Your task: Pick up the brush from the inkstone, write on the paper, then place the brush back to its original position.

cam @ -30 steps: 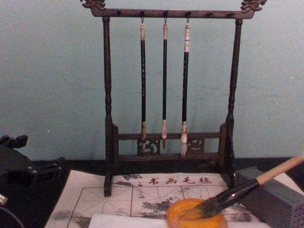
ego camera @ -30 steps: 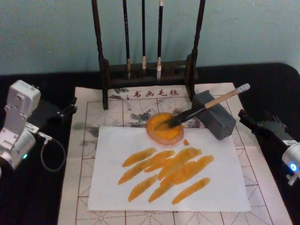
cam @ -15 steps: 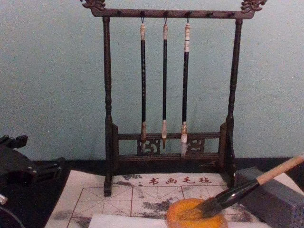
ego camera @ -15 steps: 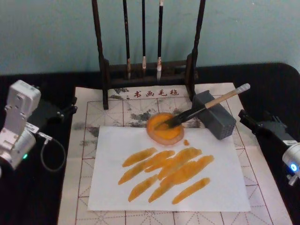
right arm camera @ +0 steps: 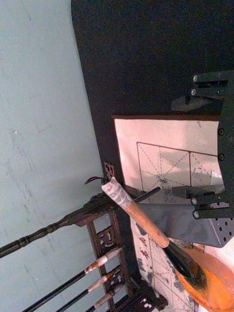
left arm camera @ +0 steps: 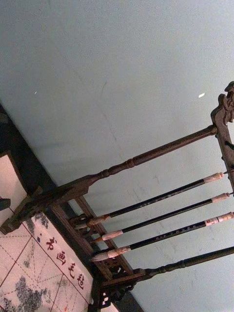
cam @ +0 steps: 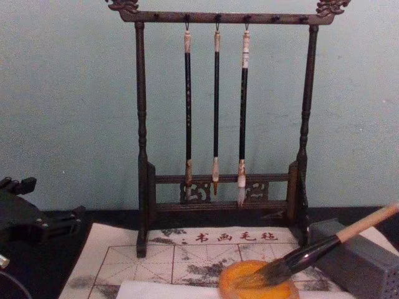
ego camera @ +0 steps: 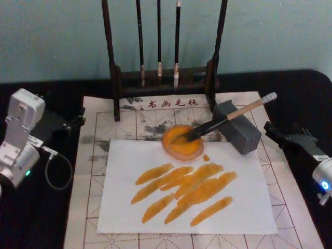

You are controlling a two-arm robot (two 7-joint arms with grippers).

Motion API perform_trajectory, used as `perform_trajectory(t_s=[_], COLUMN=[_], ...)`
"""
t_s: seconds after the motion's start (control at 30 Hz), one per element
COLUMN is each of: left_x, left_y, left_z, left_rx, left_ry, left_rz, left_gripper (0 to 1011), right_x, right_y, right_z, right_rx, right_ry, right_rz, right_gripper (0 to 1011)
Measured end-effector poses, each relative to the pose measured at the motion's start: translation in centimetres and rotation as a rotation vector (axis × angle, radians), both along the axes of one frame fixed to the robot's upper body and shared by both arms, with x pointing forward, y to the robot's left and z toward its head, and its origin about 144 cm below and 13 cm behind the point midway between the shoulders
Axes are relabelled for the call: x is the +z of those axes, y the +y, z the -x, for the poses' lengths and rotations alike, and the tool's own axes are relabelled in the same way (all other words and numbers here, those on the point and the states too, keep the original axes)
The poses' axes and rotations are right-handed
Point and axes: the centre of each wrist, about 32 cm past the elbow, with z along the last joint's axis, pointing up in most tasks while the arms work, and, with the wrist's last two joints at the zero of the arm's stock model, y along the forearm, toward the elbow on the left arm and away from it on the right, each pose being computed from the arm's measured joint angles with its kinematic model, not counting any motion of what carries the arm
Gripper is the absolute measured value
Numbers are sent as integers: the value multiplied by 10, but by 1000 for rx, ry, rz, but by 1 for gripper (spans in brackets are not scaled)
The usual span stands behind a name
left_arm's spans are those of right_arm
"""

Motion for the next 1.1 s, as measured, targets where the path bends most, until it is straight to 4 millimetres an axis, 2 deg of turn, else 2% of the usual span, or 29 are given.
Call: perform_trajectory(t_s=[1.1], left_x=[0], left_y=[0], left_z=[0], left_rx=[0], left_ry=[0], left_rz=[0], left_gripper=[1001], right_x=[0], right_y=[0], right_z=[0], right_rx=[0], right_ry=[0], right_rz=[0], right_gripper=[1000])
